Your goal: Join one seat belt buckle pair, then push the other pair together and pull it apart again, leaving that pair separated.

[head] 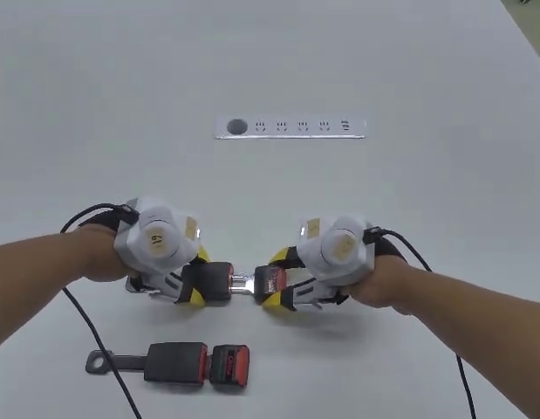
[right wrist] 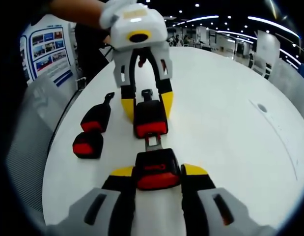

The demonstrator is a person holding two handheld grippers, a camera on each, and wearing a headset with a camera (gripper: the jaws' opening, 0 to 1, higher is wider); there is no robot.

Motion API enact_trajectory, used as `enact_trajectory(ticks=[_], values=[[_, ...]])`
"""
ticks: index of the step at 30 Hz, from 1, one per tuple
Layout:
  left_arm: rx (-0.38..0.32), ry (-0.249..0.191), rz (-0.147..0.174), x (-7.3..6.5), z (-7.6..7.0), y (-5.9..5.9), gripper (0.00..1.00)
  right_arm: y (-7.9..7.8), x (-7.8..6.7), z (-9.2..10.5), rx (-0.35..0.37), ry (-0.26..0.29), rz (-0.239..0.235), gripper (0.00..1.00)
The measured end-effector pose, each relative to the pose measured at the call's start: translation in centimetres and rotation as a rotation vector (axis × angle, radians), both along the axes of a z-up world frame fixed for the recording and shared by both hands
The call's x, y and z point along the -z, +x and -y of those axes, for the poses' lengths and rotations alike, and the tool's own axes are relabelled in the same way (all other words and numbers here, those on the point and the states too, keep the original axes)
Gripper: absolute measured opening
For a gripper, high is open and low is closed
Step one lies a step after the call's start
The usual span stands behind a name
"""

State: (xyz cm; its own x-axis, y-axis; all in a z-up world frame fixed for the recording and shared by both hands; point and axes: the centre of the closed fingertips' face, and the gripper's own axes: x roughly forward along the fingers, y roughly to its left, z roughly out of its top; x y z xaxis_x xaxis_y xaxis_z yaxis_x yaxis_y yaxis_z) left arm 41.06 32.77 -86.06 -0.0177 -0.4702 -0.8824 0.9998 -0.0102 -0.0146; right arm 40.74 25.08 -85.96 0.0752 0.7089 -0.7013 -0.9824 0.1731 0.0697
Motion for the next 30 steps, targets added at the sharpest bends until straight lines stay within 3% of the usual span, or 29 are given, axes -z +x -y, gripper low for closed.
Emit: enact_trajectory(ticks=[30], values=[[-0.030,-0.018,-0.003,-0.1,0.2,0.0,0.35,-0.6,0.0,7.0,0.020,-0.028,-0.003,0.36]])
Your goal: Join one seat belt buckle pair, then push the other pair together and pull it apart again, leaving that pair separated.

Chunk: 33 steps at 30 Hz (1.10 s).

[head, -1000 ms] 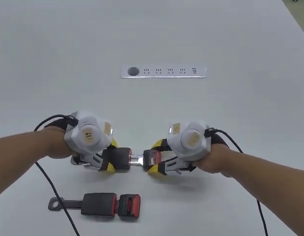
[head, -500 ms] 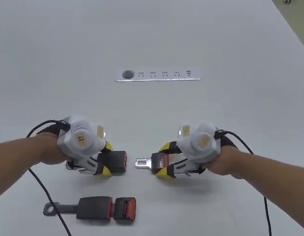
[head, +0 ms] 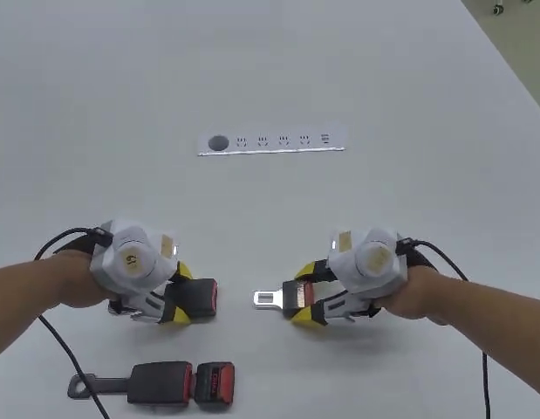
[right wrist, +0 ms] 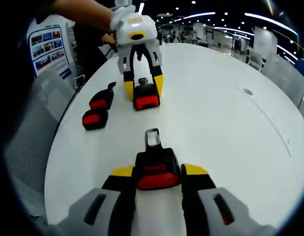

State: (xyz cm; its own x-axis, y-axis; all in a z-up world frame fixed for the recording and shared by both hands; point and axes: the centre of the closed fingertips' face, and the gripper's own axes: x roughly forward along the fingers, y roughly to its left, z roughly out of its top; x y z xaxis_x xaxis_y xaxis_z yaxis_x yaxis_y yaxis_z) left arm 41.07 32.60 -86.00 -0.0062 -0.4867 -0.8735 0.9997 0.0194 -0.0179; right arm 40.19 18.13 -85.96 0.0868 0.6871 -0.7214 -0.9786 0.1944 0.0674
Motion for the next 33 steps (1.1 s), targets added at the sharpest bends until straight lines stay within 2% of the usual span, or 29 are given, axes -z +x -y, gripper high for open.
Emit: enact_trajectory(ticks=[20,33], values=[[-0.005,0.003,0.000,0.0,-0.1,0.0,0.35,-0.6,-0.2,5.1,0.041,-0.037,-0.028,0.37],[0.001,0.013,0.004,0.0,0.0,0.0,0.35,-0.5,0.0,6.4,0.042,-0.060,-0.019,0.37]])
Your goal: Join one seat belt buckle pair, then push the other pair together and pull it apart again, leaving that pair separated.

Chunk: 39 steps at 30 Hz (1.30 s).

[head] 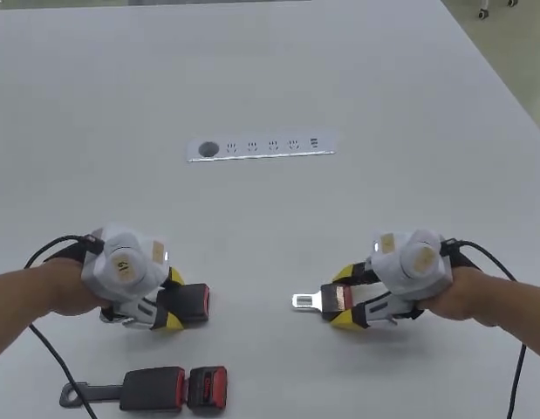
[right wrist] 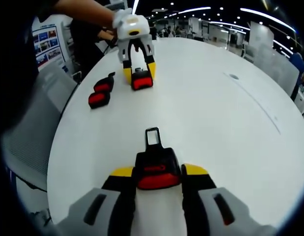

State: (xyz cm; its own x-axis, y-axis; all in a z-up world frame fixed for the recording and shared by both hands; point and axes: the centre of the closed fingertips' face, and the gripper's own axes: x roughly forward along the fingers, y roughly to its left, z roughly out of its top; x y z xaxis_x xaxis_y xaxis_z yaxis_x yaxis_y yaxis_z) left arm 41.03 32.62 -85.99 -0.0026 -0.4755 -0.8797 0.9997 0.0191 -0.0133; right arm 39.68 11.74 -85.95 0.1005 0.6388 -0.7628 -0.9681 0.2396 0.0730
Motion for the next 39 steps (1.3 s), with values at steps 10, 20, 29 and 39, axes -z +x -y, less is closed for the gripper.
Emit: enact_trajectory(ticks=[10,20,29,39], values=[[0.007,0.062,-0.040,-0.1,0.0,-0.3,0.40,-0.6,0.1,-0.4,-0.003,-0.011,0.023,0.60],[-0.261,-0.102,0.076,-5.0,0.2,2.6,0.70,2.7,-4.4,-0.5,0.302,0.138,0.154,0.76],[-0.513,-0.209,0.134,-8.5,-2.5,1.2,0.80,1.7,-6.7,-0.8,0.494,0.176,0.228,0.85],[-0.761,-0.315,0.127,-10.4,-4.9,-2.3,0.92,-1.9,-9.0,-2.4,0.597,0.216,0.269,0.92]])
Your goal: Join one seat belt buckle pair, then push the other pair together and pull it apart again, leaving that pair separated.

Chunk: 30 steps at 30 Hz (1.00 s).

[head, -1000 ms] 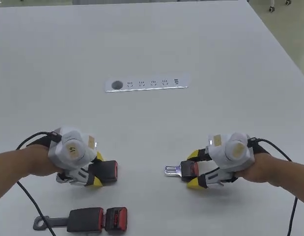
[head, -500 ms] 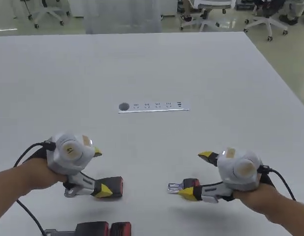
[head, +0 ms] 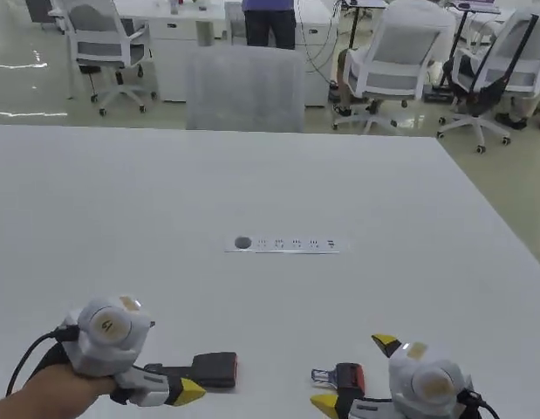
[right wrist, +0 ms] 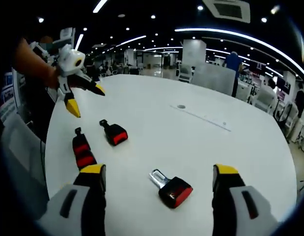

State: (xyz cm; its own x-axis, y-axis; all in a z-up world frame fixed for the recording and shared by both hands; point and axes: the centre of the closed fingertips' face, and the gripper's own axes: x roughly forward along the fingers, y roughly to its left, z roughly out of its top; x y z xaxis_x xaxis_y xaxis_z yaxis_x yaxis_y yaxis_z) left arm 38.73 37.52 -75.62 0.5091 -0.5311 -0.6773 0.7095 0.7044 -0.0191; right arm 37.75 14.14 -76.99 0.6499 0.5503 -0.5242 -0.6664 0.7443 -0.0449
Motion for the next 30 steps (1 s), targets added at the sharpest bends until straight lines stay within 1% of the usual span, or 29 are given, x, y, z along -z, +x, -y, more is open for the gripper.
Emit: enact_trajectory(ticks=[1,3,4,5,7,8,9,12,13,14,15,16,17,18,20,22,23,25,28,30], values=[[-0.022,-0.013,0.001,-0.3,-0.3,-0.7,0.95,-0.1,-0.3,0.0,0.012,0.002,0.011,0.92],[-0.047,-0.055,0.001,-0.8,-0.4,-1.4,0.95,-0.3,-1.1,0.1,0.041,0.024,0.029,0.96],[-0.055,-0.070,0.002,-1.0,-0.5,-1.8,0.95,-0.6,-1.6,0.0,0.055,0.039,0.039,0.97],[-0.063,-0.077,0.008,-1.2,-0.6,-2.2,0.96,-0.9,-1.9,0.1,0.061,0.041,0.044,0.98],[-0.075,-0.084,0.016,-1.4,-0.9,-2.7,0.97,-1.4,-2.5,0.2,0.073,0.042,0.061,0.98],[-0.083,-0.105,0.021,-1.7,-0.9,-3.1,0.98,-1.8,-2.7,0.2,0.078,0.044,0.065,0.98],[-0.085,-0.124,0.025,-2.0,-0.8,-3.4,1.00,-2.1,-2.9,0.4,0.084,0.044,0.069,0.98],[-0.076,-0.154,0.044,-2.8,-0.8,-4.7,1.00,-3.2,-3.3,0.6,0.096,0.051,0.078,0.99],[-0.072,-0.159,0.047,-2.9,-0.8,-4.9,1.00,-3.7,-3.2,0.8,0.102,0.044,0.084,0.99],[-0.057,-0.153,0.055,-2.8,-0.8,-5.3,1.00,-4.0,-3.2,0.9,0.105,0.041,0.084,0.99],[-0.044,-0.132,0.060,-2.7,-1.0,-5.7,1.00,-4.5,-3.1,1.0,0.110,0.039,0.079,0.99],[-0.046,-0.130,0.072,-2.9,-1.1,-6.1,1.00,-4.9,-3.1,1.0,0.111,0.035,0.079,0.99],[-0.050,-0.140,0.076,-3.0,-1.3,-6.3,1.00,-5.2,-3.2,1.1,0.111,0.028,0.082,0.99],[-0.062,-0.160,0.077,-3.3,-1.5,-6.6,1.00,-5.8,-3.3,1.1,0.110,0.026,0.085,0.99],[-0.071,-0.166,0.090,-3.4,-2.1,-7.2,1.00,-6.6,-3.4,1.2,0.109,0.018,0.086,0.99],[-0.071,-0.169,0.085,-3.2,-2.6,-8.0,1.00,-7.2,-3.6,1.3,0.107,0.007,0.091,0.99],[-0.070,-0.161,0.078,-2.8,-3.0,-8.5,1.00,-7.7,-3.9,1.3,0.107,0.011,0.098,0.99],[-0.065,-0.149,0.081,-2.6,-3.7,-9.2,1.00,-8.2,-4.2,1.5,0.108,0.005,0.112,1.00],[-0.058,-0.156,0.089,-2.9,-4.3,-9.9,1.00,-8.9,-4.4,1.7,0.109,0.001,0.118,1.00],[-0.053,-0.157,0.090,-3.0,-4.6,-10.2,1.00,-9.4,-4.2,1.9,0.121,0.001,0.113,0.99]])
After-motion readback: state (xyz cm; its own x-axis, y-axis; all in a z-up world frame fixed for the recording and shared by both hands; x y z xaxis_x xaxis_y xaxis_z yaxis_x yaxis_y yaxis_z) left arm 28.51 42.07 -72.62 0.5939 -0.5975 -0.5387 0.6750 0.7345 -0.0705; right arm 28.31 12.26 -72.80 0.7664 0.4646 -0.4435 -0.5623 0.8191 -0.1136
